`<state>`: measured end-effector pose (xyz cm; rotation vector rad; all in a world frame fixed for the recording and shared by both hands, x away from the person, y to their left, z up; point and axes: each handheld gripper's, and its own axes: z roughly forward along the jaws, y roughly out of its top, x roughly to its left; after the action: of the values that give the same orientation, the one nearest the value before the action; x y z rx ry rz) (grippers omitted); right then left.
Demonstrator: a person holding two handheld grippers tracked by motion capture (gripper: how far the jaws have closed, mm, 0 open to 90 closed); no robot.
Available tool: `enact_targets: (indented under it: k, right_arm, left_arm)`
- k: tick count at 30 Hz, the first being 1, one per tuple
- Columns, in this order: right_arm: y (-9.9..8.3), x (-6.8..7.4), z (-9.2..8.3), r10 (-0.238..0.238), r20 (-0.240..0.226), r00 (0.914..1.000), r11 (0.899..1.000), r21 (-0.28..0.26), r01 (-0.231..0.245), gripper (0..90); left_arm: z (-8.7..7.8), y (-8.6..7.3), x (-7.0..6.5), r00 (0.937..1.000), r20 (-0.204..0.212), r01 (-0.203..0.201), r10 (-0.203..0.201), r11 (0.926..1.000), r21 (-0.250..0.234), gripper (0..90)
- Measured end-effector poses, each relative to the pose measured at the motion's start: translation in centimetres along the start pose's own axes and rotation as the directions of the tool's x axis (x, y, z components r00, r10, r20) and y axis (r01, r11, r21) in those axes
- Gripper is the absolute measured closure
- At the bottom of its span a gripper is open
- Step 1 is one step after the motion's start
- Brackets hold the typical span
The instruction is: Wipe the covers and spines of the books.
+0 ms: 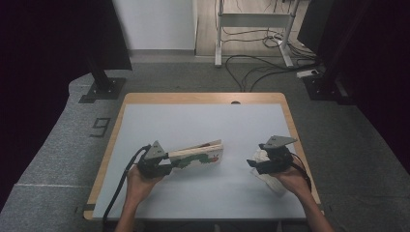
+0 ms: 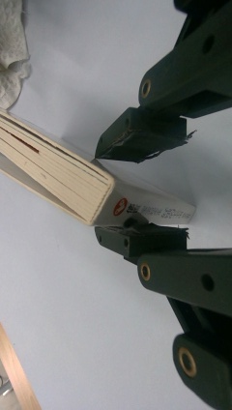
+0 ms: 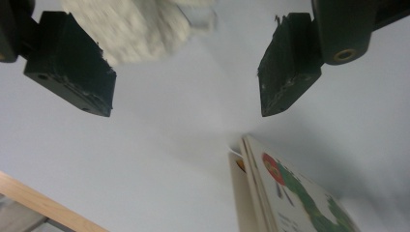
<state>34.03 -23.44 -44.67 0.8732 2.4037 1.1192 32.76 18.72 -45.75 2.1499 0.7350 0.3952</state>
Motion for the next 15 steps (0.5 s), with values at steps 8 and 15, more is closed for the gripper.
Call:
enact_targets:
  k: [8, 15]
  right_arm:
    - [-2.5, -1.6, -1.6, 0.066, 0.054, 0.9963, 0.997, 0.036, -0.068, 22.2]
    - [-4.8, -2.3, -1.4, 0.133, 0.076, 0.9881, 0.987, 0.076, -0.139, 20.9]
  left_arm:
    - [0.1, 0.0, 0.0, 1.0, 0.0, 0.001, -0.001, 1.0, 0.0, 57.9]
    - [0.1, 0.0, 0.0, 1.0, 0.002, 0.002, -0.002, 1.0, 0.0, 57.9]
